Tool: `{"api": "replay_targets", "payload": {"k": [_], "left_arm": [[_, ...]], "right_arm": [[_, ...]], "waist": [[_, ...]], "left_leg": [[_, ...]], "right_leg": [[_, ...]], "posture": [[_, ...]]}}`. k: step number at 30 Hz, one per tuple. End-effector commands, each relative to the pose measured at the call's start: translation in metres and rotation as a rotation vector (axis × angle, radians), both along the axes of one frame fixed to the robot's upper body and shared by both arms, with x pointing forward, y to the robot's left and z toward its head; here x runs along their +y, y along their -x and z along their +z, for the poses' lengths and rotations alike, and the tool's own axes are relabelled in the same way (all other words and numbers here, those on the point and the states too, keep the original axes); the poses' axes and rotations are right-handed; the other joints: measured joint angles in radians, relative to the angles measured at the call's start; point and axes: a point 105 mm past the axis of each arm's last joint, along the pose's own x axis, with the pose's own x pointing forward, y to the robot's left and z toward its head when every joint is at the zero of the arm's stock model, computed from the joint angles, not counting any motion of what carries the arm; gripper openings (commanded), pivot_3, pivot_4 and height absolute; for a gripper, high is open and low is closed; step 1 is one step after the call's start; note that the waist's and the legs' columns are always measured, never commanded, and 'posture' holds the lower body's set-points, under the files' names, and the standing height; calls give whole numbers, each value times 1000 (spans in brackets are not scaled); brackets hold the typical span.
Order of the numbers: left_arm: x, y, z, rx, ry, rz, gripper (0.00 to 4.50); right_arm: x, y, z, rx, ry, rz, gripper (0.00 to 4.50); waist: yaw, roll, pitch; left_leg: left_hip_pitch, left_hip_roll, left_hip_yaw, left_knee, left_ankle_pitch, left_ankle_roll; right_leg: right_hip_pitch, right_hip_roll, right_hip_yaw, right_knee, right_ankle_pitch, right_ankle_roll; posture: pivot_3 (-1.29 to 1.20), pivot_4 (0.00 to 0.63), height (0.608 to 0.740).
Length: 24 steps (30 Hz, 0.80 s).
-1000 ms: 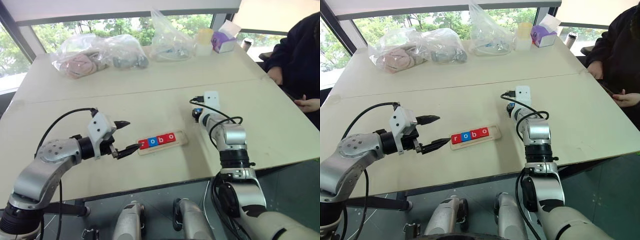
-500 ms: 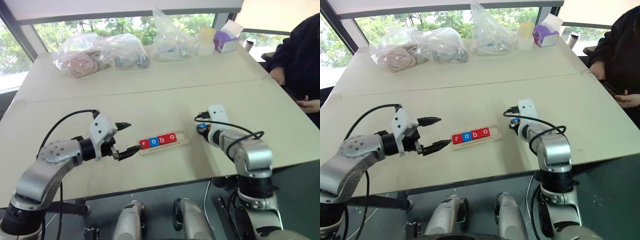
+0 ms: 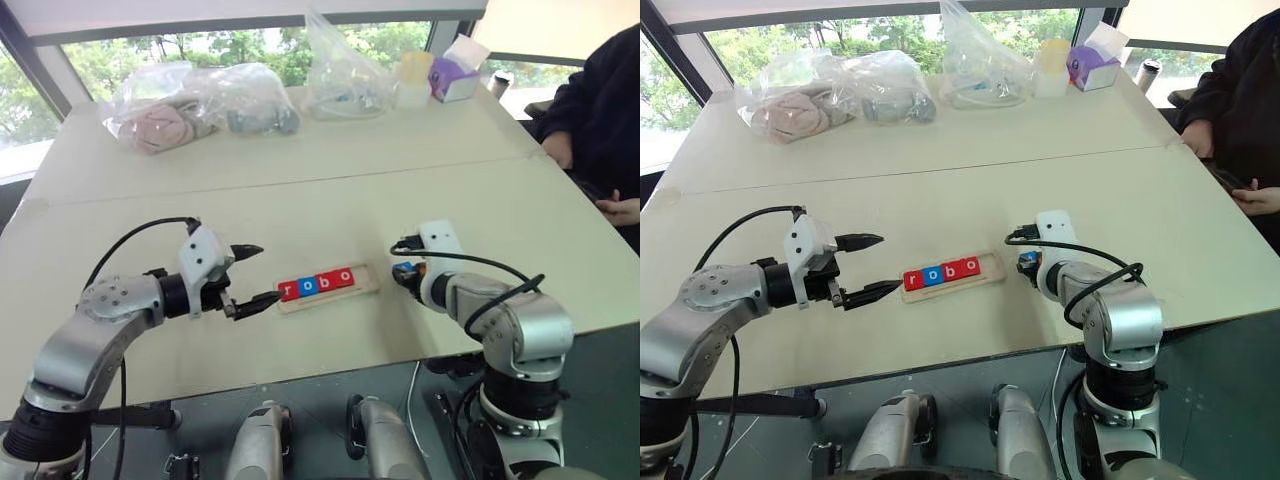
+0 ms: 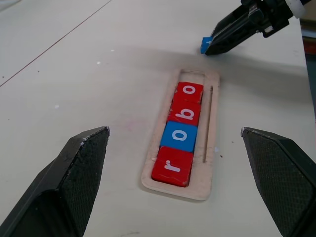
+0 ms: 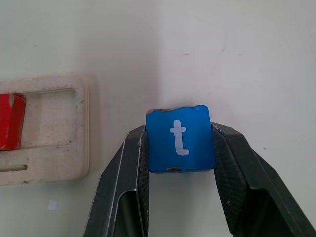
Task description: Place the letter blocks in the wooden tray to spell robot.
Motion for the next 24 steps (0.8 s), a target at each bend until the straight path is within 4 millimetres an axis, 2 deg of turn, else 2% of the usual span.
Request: {"api": "replay_targets", "payload": {"k": [1,3,6,7,8,12,15,17,18,21,24], "left_arm": [[-3,1,9,-49,-4,-19,4500],[-2,2,9,-48,-6,-20,4500],[0,2,9,-47,-11,-15,4500],[0,2,9,-48,-12,-13,4500],[0,2,9,-48,-11,-12,4500],[1,1,10,-52,-9,-8,4500],[0,0,10,-55,-8,-8,4500],[0,-1,11,-56,-9,-11,4500],[0,-1,11,-57,-11,-13,4500],[1,-2,13,-63,-16,-16,4500],[2,-2,15,-68,-23,-12,4500]], "right_arm": [[-1,-6,7,-51,1,-5,1182],[2,-6,7,-32,-19,47,2245],[12,-2,16,4,-42,243,3572],[9,-2,23,-1,-27,310,4157],[6,-2,27,-4,-15,349,4460],[-14,-9,51,-108,137,601,4460],[-20,-12,59,-225,266,827,4460],[-34,-2,41,-163,357,1058,4460],[-42,-3,34,-147,405,1118,4460],[-58,-22,25,-134,476,1149,4460],[-61,-33,21,-116,466,1175,4460]], "waist": [[0,0,0],[-1,0,0],[-1,0,0],[-1,0,0],[0,0,0],[1,-1,0],[-1,-1,1],[-1,-1,1],[0,-2,1],[0,-2,1],[-4,-2,1]], "left_leg": [[0,0,0,-1,0,0],[0,0,0,-1,0,0],[1,0,0,-1,0,0],[1,0,0,0,0,0],[1,0,0,0,0,0],[1,0,0,0,0,0],[1,-1,-1,0,0,0],[2,-3,0,-1,0,0],[2,-3,-1,-1,0,0],[2,-3,0,0,0,0],[3,-2,1,2,1,0]], "right_leg": [[0,0,0,0,0,0],[-1,1,0,0,0,0],[-1,1,0,1,-1,1],[0,1,0,1,-1,1],[0,1,0,1,-1,1],[1,0,0,-1,-1,1],[1,1,0,-1,-2,2],[1,2,0,-1,-2,2],[1,2,0,-1,-2,2],[2,2,0,-1,-2,2],[2,2,0,-1,-1,2]], "posture": [[0,150,725],[0,150,725],[0,150,725],[0,150,725],[0,150,725],[0,150,725],[0,150,725],[0,150,725],[0,150,725],[0,150,725],[0,150,725]]}}
